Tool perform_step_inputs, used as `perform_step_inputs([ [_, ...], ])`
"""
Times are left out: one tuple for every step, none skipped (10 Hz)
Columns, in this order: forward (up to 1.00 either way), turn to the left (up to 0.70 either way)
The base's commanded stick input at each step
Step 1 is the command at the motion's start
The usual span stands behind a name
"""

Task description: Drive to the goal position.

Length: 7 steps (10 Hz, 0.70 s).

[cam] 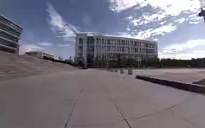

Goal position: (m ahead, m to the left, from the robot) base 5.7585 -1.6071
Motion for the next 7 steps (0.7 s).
perform_step_inputs([
  [0.70,0.00],
  [0.70,0.00],
  [0.70,0.00],
  [0.70,0.00],
  [0.70,0.00],
  [0.70,0.00],
  [0.70,0.00],
])
